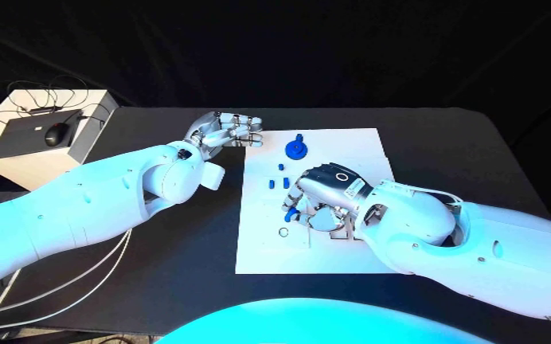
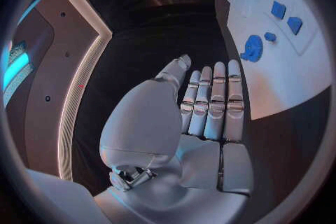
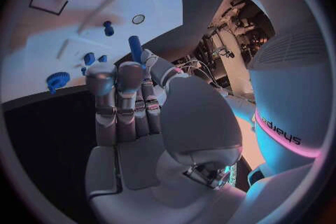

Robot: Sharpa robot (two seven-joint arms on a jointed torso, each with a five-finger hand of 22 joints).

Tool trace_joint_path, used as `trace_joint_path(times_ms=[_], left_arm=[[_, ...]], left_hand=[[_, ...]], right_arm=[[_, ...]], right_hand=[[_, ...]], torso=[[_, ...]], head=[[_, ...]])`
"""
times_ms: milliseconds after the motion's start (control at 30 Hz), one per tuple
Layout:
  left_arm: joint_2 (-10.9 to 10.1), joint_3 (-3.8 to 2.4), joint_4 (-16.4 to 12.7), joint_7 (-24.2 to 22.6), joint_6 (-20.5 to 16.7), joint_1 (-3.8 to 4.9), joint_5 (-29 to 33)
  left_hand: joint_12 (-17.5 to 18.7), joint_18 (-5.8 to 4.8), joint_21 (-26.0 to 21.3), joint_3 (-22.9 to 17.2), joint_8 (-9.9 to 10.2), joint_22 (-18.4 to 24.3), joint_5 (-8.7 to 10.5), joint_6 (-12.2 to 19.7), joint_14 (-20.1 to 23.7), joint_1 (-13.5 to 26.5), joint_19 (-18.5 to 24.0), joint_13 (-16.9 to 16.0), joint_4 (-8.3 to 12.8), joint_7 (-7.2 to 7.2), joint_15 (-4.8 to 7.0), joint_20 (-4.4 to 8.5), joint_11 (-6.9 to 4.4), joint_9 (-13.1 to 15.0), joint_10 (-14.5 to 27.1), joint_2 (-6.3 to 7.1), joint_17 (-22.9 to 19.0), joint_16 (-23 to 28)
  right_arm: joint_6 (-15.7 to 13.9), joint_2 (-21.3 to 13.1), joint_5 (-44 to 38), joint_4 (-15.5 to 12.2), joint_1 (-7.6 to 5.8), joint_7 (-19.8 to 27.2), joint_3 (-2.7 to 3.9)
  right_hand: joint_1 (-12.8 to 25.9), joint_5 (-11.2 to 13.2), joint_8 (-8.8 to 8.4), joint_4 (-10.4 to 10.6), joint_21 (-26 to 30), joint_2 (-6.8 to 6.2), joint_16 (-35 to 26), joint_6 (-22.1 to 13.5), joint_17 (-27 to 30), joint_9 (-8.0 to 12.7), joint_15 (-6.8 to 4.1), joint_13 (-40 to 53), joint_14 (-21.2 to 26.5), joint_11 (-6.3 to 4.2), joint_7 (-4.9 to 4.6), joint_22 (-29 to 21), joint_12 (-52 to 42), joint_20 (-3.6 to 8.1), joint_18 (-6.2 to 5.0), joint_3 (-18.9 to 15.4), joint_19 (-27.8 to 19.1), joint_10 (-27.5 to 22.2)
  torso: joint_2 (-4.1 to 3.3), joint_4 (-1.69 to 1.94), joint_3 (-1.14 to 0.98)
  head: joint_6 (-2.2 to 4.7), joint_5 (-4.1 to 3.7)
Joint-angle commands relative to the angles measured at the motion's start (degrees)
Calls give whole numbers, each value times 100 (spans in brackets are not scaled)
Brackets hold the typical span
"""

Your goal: Assemble the parts on the task board

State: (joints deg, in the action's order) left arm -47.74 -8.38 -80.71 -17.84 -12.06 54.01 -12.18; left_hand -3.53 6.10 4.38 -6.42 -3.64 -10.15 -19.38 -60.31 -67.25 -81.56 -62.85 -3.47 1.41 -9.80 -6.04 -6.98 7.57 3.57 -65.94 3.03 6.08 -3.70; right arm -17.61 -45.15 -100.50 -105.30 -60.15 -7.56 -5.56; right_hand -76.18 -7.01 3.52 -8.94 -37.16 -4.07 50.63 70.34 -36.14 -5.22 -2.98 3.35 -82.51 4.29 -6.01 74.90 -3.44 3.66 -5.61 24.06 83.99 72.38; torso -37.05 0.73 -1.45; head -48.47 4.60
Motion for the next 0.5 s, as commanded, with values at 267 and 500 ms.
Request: trace_joint_path(times_ms=[267,500], left_arm=[[14,-5,-4,-58,117,-3,-5],[-1,-5,-11,-55,117,-3,-5]], left_hand=[[8,-63,14,-27,0,16,12,5,-5,12,-20,6,-27,-3,11,0,-25,6,4,-2,8,8],[8,-63,14,-27,0,16,12,5,-5,12,-20,6,-27,-3,11,0,-25,6,4,-2,8,8]], right_arm=[[-119,258,-132,259,284,131,-48],[-159,300,-265,347,367,86,-63]], right_hand=[[-255,-44,25,-43,11,273,-24,30,-9,0,-14,30,-3,-225,-29,463,-13,28,-91,15,-31,399],[-252,-45,25,-55,0,278,-22,30,-11,2,-13,31,-6,-225,-30,464,-14,27,-93,14,-31,401]], torso=[[2,5,-3],[1,-1,-1]], head=[[-42,66],[-54,83]])
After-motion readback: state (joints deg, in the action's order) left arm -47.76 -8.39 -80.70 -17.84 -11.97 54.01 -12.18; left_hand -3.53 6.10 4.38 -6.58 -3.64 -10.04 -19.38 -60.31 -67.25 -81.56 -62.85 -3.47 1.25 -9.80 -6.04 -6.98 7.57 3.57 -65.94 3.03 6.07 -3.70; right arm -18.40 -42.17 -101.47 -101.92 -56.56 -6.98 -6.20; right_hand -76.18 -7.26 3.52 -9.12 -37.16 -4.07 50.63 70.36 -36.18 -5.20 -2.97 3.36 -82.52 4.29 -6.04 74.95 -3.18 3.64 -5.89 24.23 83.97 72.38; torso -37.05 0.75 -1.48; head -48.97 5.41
